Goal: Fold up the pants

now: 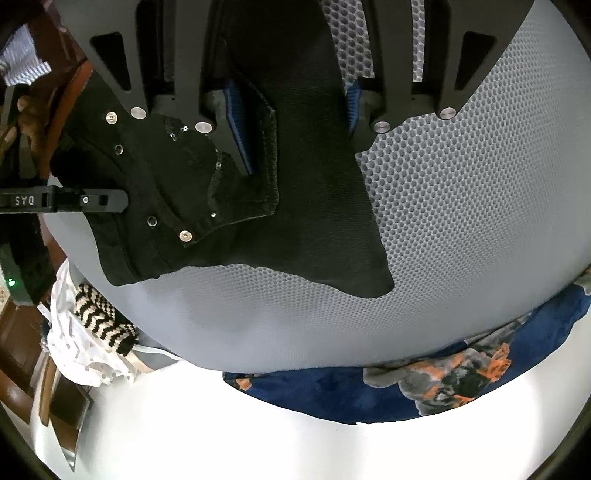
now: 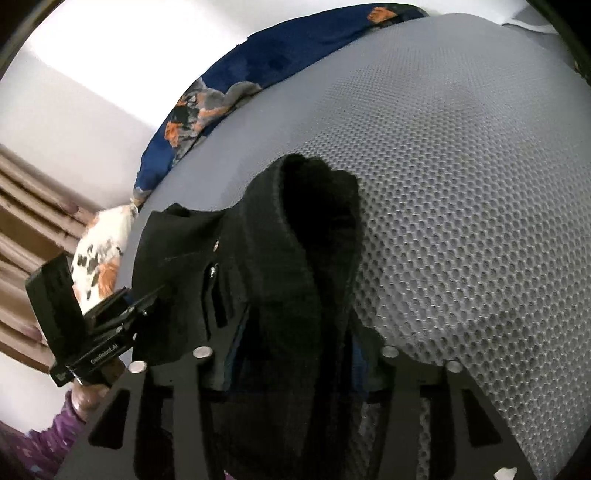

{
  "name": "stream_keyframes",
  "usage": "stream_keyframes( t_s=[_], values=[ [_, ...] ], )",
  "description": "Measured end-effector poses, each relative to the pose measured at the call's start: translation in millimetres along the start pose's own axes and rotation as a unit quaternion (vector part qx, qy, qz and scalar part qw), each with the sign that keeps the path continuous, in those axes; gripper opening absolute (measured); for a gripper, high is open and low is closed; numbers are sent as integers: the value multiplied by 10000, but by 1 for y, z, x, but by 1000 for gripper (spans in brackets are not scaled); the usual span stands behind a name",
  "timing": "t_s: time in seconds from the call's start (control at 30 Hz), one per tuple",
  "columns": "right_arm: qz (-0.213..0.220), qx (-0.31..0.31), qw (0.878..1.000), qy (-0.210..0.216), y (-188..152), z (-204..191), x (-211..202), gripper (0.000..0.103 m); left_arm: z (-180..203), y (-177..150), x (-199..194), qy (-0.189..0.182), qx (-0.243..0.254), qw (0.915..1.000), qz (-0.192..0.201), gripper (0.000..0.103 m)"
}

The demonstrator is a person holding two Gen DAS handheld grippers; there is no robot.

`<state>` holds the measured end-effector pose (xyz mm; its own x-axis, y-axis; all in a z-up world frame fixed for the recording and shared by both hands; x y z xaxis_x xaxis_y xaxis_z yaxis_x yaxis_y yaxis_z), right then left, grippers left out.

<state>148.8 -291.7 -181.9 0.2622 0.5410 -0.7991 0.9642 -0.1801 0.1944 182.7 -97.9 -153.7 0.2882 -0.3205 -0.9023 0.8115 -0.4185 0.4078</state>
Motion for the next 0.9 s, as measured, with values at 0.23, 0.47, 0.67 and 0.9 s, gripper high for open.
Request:
stream_keyframes(
  t_s=[0.23,0.47,0.67,0.9],
  values=[
    [196,162,9994,223,-2,-5,-10,23,3,-2,-2,107,138,9997,148,44],
    [332,297,9964,724,1,-22,-18,21,-4,0,-9,58,24,9998,195,39],
    [325,171,9945,983,13,-54,-11,20,-28,4,-25,152,-196,9992,303,37],
    [184,-18,9914,1293,35,-100,13,20,-74,3,-49,393,-533,9967,473,36]
  ],
)
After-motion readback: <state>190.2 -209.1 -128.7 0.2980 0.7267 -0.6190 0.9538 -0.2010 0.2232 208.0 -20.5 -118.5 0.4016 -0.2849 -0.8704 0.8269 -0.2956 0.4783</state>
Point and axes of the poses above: each gripper's, at about its wrist camera, not at the fingertips, and x roughly the way its jaws point, z to its right, y to its top, the point moved 10 cm from there along x, roughly the way its jaws point, and after that the axes turned 12 degrees about -z, right-handed, at the moved point
